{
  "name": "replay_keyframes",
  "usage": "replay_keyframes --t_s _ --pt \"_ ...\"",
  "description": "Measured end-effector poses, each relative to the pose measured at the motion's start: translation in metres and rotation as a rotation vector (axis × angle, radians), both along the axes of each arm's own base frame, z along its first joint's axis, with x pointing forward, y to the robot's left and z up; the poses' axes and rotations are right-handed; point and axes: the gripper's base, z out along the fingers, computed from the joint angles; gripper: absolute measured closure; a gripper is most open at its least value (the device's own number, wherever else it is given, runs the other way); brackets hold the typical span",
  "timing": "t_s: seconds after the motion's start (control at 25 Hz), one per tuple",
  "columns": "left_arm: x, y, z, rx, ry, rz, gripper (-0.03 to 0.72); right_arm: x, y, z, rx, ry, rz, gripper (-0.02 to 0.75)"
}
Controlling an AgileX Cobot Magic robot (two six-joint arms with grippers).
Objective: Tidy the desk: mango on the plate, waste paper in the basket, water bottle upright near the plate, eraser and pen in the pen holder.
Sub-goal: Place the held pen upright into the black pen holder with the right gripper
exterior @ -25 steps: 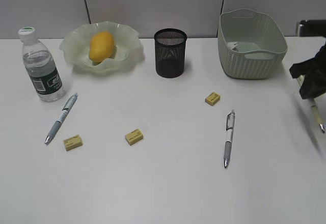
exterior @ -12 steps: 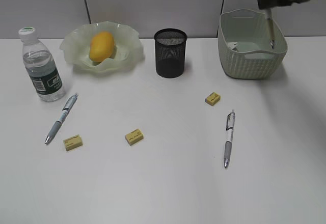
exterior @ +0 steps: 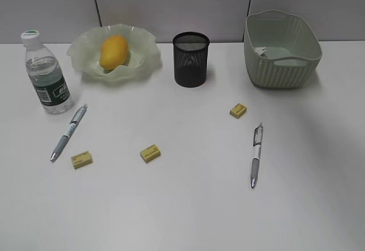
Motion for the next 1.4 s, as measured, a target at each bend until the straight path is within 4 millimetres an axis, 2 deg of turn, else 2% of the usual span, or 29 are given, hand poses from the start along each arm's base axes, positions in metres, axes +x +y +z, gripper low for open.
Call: replay_keyframes --t_s 0.52,0.92,1.2,1.32,1.4 --pt "0.0 0.0 0.0 0.0 0.0 0.0 0.26 0.05 0.042 -0.072 0.041 0.015 -0.003 0.605" --pt "0.0 0.0 0.0 0.0 0.0 0.0 0.26 0.081 0.058 -0.132 0.023 0.035 -0.016 0.605" --pt "0.0 0.0 0.0 0.0 0.0 0.0 0.26 0.09 0.063 -0.161 0.003 0.071 -0.017 0.605" --pt "0.0 0.0 0.0 0.0 0.0 0.0 0.26 0.09 0.063 -0.165 -0.004 0.086 -0.015 0.591" --pt "0.0 0.0 0.0 0.0 0.0 0.0 0.26 0.089 0.063 -0.165 -0.005 0.088 -0.015 0.552"
